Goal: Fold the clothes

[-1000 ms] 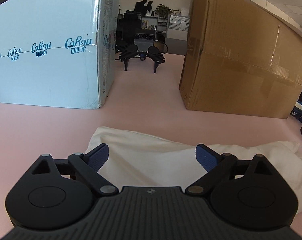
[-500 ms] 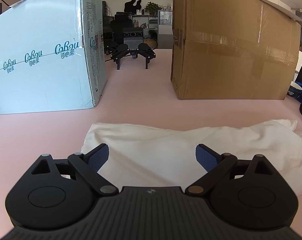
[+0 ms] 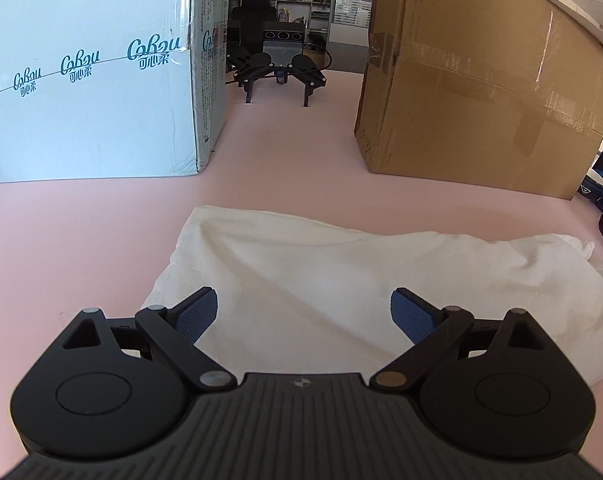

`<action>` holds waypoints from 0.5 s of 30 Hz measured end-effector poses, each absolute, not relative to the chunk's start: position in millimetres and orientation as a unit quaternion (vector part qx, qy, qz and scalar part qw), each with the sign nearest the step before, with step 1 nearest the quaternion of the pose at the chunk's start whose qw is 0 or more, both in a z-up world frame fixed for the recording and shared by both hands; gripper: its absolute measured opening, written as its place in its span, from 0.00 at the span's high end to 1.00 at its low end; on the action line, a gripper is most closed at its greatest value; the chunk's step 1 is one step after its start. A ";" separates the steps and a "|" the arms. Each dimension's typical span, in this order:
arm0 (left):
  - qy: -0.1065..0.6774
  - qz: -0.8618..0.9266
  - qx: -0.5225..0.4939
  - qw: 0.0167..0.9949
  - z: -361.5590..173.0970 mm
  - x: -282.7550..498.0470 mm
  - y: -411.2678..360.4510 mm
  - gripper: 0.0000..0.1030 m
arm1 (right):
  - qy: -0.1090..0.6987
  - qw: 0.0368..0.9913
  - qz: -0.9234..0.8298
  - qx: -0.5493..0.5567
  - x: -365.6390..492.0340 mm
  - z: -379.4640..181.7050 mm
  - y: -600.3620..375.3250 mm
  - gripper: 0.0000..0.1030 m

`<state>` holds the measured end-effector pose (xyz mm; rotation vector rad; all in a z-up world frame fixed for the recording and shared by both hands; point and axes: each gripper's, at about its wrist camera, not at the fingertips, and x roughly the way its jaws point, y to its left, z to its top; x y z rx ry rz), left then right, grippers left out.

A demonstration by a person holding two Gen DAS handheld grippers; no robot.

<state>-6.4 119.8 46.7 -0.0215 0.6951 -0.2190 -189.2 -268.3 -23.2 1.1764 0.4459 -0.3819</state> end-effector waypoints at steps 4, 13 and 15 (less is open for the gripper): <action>0.329 -0.092 -0.005 0.940 49.3 -7.7 124.4 0.09 | 0.202 0.794 -0.164 0.550 -192.4 -28.0 -273.6 0.89; 0.323 -0.070 -0.011 0.944 56.4 -10.7 141.0 0.09 | 0.167 0.889 -0.144 0.401 -191.0 14.1 -246.8 0.90; 0.328 -0.066 -0.015 0.942 56.7 -11.2 144.7 0.09 | 0.162 0.901 -0.138 0.378 -187.0 24.2 -241.0 0.90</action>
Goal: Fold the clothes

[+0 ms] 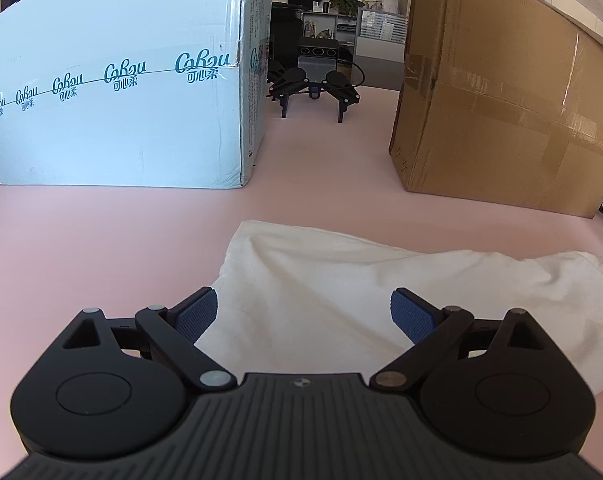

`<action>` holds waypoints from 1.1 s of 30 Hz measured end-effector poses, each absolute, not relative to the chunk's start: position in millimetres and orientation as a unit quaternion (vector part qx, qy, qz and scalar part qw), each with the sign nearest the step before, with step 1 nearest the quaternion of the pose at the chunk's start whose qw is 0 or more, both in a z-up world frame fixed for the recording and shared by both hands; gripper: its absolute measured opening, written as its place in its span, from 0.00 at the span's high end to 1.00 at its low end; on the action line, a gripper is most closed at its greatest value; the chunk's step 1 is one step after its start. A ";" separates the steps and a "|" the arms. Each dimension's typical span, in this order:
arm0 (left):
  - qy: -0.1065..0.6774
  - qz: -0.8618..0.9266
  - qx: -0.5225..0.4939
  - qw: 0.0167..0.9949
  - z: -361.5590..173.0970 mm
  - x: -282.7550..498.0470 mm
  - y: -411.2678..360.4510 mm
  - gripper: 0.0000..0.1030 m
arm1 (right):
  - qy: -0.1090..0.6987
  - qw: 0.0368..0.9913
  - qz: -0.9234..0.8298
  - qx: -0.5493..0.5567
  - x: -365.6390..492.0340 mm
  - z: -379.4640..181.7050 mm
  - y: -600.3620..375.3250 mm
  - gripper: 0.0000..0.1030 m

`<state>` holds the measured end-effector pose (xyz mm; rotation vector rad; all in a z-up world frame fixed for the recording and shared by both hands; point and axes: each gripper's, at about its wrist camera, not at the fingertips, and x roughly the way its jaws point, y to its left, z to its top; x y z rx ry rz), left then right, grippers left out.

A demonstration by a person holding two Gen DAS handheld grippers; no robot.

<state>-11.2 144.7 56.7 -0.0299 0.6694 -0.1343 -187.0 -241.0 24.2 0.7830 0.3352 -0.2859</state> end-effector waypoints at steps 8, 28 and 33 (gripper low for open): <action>0.372 -0.071 -0.056 0.924 52.8 -6.1 159.2 0.09 | 0.157 0.932 -0.117 0.306 -147.9 72.7 -217.7 0.90; 0.362 0.016 -0.081 0.928 72.0 -8.8 210.0 0.09 | 0.122 0.985 0.047 0.114 -85.6 120.1 -76.2 0.90; 0.390 -0.005 -0.124 0.912 67.3 1.7 227.7 0.09 | 0.117 0.985 0.092 0.090 -71.7 115.0 -40.4 0.90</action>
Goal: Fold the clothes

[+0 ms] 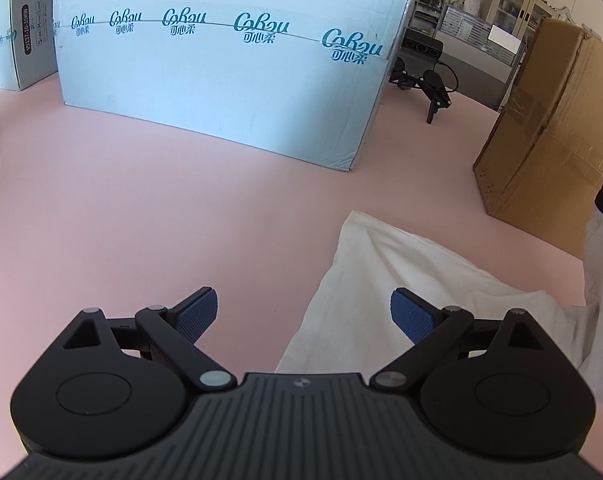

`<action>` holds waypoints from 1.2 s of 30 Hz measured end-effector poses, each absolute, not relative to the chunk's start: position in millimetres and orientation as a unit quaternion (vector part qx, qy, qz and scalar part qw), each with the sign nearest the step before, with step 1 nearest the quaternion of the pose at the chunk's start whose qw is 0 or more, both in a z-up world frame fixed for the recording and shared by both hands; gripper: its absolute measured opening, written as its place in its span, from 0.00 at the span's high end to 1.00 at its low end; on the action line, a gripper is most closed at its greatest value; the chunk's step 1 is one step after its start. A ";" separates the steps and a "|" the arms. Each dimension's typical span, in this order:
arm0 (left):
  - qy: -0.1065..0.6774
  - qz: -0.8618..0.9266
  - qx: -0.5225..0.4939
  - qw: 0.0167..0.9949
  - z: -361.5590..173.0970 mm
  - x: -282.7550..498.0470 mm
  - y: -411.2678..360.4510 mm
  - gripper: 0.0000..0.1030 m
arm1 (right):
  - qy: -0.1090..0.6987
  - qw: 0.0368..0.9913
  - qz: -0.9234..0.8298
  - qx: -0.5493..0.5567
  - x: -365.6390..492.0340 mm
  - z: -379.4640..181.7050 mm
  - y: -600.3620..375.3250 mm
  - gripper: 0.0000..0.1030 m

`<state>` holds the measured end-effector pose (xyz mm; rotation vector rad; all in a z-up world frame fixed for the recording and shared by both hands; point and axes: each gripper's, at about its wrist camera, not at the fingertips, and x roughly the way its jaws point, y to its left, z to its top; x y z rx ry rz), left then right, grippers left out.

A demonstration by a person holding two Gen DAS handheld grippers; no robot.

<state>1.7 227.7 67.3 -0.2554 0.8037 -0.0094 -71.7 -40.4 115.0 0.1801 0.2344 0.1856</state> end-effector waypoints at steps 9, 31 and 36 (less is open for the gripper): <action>0.333 0.059 -0.179 0.924 83.9 -11.9 263.8 0.09 | 0.151 0.972 0.158 0.088 -46.2 88.8 13.7 0.90; 0.301 0.074 -0.158 0.938 90.2 -15.4 264.6 0.09 | 0.243 0.916 0.313 -0.062 -35.1 18.0 105.6 0.56; 0.307 0.099 -0.097 0.942 83.7 -8.3 253.2 0.09 | 0.206 0.911 0.342 -0.106 -52.9 21.4 101.9 0.35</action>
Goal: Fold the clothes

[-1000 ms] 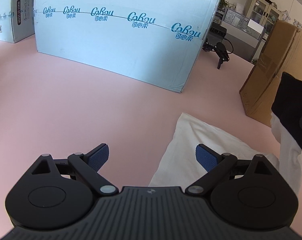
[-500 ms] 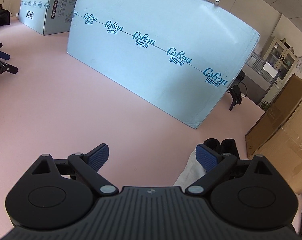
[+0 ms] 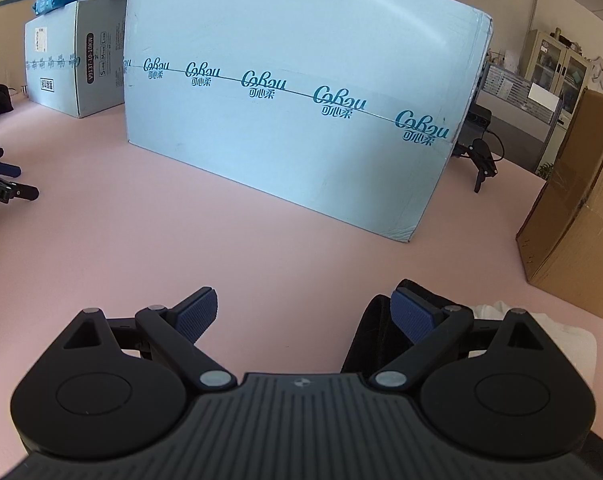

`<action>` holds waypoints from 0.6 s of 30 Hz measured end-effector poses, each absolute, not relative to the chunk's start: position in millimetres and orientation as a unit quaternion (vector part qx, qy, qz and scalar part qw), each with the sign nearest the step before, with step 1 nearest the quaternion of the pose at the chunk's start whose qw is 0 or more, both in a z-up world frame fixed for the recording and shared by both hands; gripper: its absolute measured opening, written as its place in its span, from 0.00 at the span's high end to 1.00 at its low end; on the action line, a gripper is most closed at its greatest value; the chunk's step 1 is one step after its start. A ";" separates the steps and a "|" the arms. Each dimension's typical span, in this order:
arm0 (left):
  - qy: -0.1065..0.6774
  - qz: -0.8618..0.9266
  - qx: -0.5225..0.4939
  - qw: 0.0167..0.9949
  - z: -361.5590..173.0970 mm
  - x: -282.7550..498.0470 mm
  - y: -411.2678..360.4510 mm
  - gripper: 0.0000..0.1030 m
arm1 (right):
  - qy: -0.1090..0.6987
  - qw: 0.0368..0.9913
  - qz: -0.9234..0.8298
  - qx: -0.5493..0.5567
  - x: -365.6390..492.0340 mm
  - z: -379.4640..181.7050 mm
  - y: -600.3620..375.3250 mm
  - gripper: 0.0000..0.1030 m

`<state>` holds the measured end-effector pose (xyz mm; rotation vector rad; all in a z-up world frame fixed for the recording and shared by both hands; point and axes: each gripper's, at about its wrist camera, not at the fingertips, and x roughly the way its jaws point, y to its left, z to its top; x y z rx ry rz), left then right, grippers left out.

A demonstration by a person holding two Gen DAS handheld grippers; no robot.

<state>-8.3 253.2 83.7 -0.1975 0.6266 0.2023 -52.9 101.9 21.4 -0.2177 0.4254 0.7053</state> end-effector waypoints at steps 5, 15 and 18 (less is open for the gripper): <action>0.282 0.050 -0.079 0.955 87.0 -15.3 250.0 0.09 | 0.179 0.929 0.322 -0.040 -50.3 64.7 44.2 0.26; 0.279 -0.093 0.045 0.955 71.1 -17.7 219.2 0.09 | 0.187 0.951 0.218 0.113 -13.3 107.9 -100.1 0.17; 0.287 -0.091 0.068 0.951 62.1 -11.0 215.0 0.10 | 0.217 0.940 0.238 0.109 -2.8 98.6 -107.4 0.17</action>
